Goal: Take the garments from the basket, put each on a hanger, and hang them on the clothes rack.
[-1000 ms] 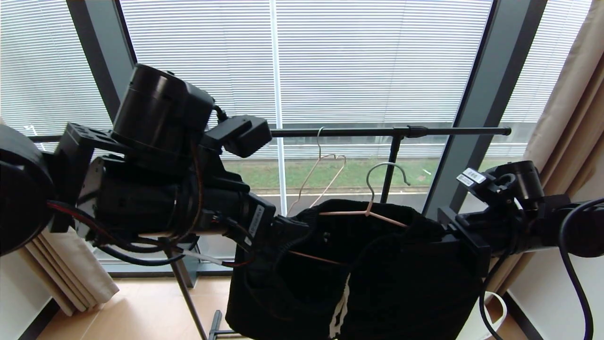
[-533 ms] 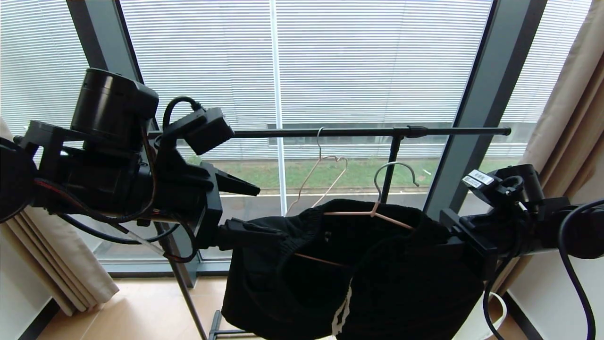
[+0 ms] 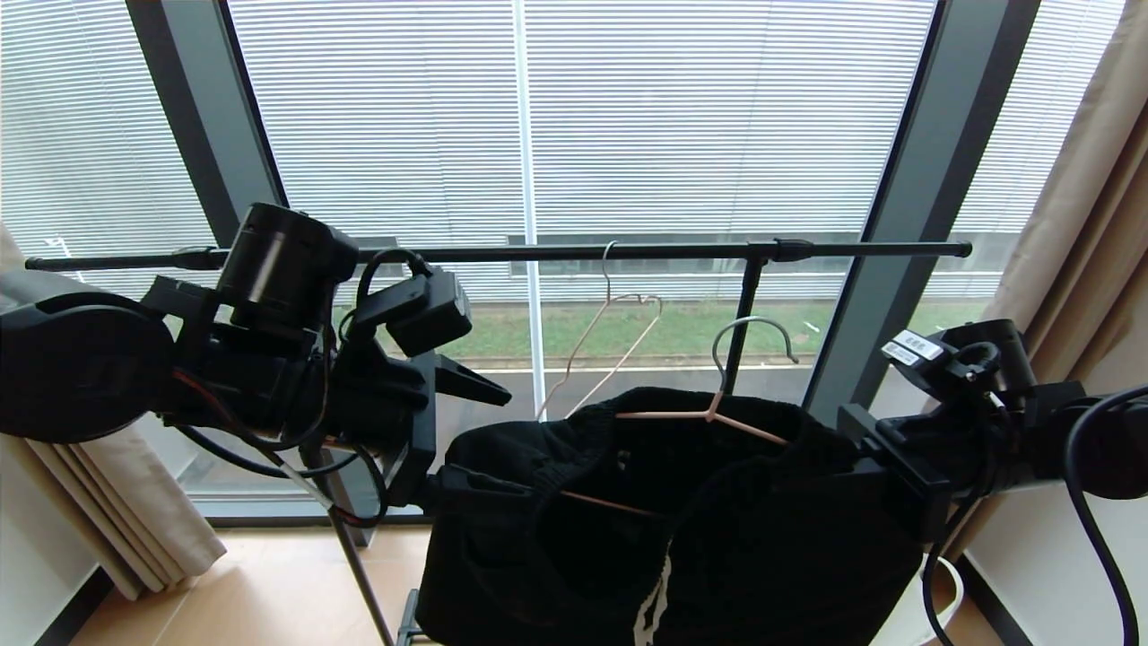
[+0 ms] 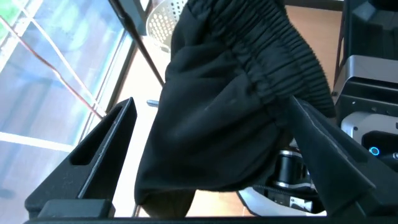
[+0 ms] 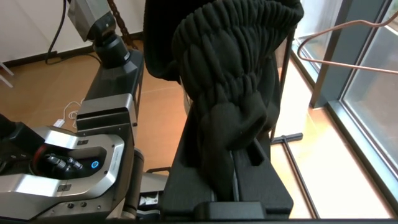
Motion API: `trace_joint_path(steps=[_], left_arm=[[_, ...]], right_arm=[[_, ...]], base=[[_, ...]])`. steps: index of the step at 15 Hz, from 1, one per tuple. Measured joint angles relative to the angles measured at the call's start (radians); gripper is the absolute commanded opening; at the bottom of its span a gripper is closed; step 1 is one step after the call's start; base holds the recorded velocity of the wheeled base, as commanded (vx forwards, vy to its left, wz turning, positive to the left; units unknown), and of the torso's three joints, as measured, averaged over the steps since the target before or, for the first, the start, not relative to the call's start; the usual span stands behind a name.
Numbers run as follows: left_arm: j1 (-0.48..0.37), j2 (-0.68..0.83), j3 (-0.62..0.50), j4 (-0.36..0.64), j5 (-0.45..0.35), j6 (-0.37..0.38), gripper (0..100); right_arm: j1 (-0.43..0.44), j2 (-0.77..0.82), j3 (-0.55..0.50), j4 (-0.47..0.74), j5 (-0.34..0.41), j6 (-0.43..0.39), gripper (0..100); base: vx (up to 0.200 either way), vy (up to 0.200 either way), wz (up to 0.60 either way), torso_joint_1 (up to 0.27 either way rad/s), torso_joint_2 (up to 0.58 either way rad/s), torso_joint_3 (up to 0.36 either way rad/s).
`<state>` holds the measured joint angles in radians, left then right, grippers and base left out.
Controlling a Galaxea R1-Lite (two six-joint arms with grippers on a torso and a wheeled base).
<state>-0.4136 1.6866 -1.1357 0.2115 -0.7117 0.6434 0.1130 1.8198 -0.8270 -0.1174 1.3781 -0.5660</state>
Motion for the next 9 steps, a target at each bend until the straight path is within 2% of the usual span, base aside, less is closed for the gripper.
trace_joint_path(steps=[9], left_arm=[[-0.087, 0.104, -0.087, 0.000, -0.002, -0.014, 100]], right_arm=[[0.037, -0.017, 0.022, 0.000, 0.013, 0.000, 0]], base=[[0.000, 0.000, 0.00, 0.000, 0.00, 0.000]])
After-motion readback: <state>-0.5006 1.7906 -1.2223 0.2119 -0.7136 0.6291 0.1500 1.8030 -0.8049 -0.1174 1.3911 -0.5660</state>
